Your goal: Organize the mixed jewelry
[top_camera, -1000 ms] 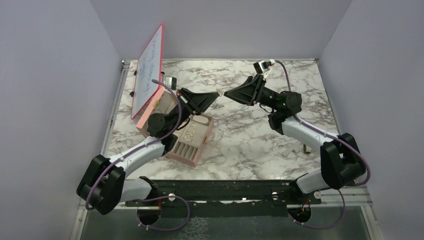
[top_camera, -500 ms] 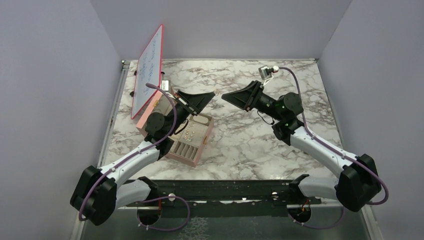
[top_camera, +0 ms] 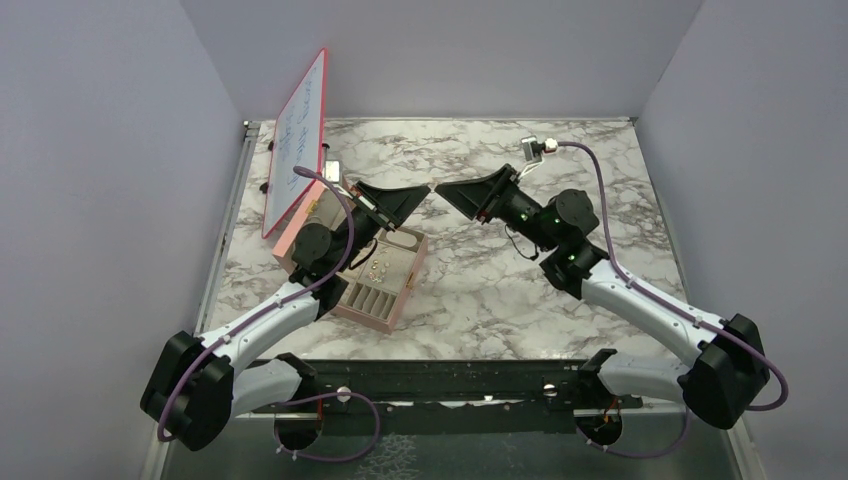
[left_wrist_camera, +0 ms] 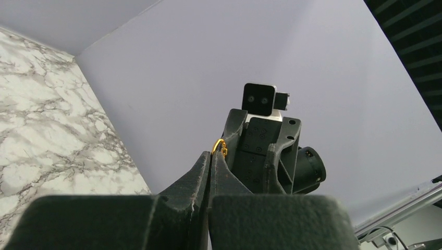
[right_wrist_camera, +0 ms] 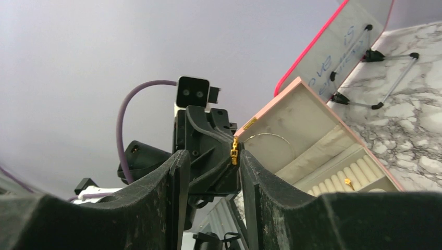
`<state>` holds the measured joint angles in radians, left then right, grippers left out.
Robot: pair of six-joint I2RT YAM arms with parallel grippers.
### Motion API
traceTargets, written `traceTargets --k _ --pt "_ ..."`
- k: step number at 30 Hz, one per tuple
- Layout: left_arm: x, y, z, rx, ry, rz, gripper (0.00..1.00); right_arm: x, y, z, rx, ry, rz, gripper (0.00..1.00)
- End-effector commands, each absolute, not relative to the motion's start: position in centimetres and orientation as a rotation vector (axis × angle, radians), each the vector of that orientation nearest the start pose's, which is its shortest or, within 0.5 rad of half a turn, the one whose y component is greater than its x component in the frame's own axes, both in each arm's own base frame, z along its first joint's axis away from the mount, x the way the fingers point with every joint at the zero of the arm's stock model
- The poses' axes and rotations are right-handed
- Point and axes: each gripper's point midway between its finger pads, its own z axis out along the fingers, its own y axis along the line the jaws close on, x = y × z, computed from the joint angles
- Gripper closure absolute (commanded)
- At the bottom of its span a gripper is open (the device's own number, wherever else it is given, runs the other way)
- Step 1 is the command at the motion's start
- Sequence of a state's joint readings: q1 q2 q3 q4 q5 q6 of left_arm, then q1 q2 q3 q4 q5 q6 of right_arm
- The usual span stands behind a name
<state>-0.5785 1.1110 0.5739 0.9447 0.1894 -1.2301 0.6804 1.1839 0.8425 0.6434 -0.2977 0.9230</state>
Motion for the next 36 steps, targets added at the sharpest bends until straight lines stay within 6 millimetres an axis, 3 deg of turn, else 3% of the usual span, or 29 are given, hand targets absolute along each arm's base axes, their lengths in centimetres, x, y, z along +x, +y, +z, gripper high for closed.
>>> traceTargets --k 1,6,19,23,26,28,33,36 --pt "26.9 -26.0 36.7 -0.242 1.296 -1.681 1.00 27.1 31.3 38.6 -0.070 1.426 1.456 0.55" --pt "26.8 -26.1 36.7 -0.243 1.296 -1.687 1.00 27.5 32.2 38.1 -0.084 1.456 1.465 0.61" --pt "26.7 -25.9 36.7 -0.244 1.291 -1.684 1.00 27.8 32.2 37.7 -0.048 1.480 1.465 0.99" --pt "26.6 -25.9 36.5 -0.236 1.295 -1.677 0.98 28.1 31.7 37.7 -0.017 1.490 1.442 0.99" --pt "26.4 -25.5 36.2 -0.236 1.291 -1.656 0.70 28.6 31.9 37.0 -0.019 1.549 1.400 0.99" --pt "26.5 -25.0 35.3 -0.259 1.316 -1.617 0.58 29.1 32.3 36.1 -0.034 1.611 1.356 0.99" --pt "26.3 -23.4 31.8 -0.299 1.426 -1.468 0.39 30.2 33.7 32.3 -0.174 1.805 1.212 0.99" --pt "26.3 -21.8 29.4 -0.319 1.546 -1.289 0.34 30.8 34.6 29.3 -0.310 1.916 1.117 0.99"
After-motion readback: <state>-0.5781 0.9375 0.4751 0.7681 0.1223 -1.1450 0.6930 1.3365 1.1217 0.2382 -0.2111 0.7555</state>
